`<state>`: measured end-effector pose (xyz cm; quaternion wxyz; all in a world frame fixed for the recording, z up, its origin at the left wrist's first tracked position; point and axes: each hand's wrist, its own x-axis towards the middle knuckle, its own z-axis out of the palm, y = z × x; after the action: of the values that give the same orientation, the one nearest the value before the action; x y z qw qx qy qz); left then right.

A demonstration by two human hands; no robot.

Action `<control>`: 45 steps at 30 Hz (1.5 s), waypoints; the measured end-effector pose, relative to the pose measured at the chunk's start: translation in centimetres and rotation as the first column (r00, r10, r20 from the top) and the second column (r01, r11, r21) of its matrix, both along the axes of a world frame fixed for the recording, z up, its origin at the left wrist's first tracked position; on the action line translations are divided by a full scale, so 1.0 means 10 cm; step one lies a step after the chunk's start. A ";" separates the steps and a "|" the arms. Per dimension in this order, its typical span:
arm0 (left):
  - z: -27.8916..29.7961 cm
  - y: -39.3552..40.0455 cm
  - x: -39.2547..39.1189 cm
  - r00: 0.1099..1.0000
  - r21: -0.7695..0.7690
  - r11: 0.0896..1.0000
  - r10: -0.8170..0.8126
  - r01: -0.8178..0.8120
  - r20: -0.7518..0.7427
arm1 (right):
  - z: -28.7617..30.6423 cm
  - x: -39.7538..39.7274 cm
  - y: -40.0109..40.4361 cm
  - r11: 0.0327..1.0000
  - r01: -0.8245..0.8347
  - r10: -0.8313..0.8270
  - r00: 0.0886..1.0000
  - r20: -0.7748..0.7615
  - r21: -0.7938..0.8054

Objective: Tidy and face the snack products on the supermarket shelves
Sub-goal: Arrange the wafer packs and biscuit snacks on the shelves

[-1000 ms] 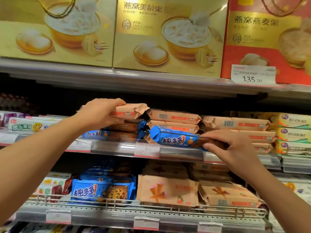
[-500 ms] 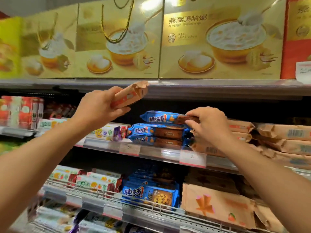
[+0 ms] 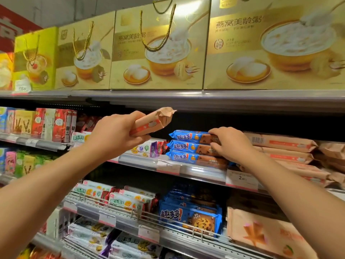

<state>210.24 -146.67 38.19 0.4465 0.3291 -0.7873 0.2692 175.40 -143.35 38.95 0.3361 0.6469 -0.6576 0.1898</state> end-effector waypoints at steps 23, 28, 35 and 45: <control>-1.08 1.45 -2.49 0.942 -0.027 0.964 -0.250 0.263 0.225 | -1.65 -0.84 2.08 0.795 -0.219 0.607 0.324 0.726 -0.566; -1.38 1.56 -2.83 0.916 0.207 0.894 -0.400 0.397 -0.029 | -2.01 -1.52 2.56 0.764 -0.115 0.644 0.178 0.744 -0.634; -2.04 1.79 -3.42 0.520 0.419 0.398 -0.187 0.816 -0.834 | -2.40 -2.23 3.07 0.776 -0.002 0.630 0.022 0.776 -0.630; -2.37 2.26 -4.24 0.487 0.459 0.170 -0.196 0.872 -0.851 | -2.58 -2.84 3.32 0.837 0.045 0.530 0.188 0.827 -0.546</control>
<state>167.86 -124.12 14.50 0.5010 0.2418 -0.6636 -0.5001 147.04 -110.15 13.12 -0.0383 0.3884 -0.5388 0.7466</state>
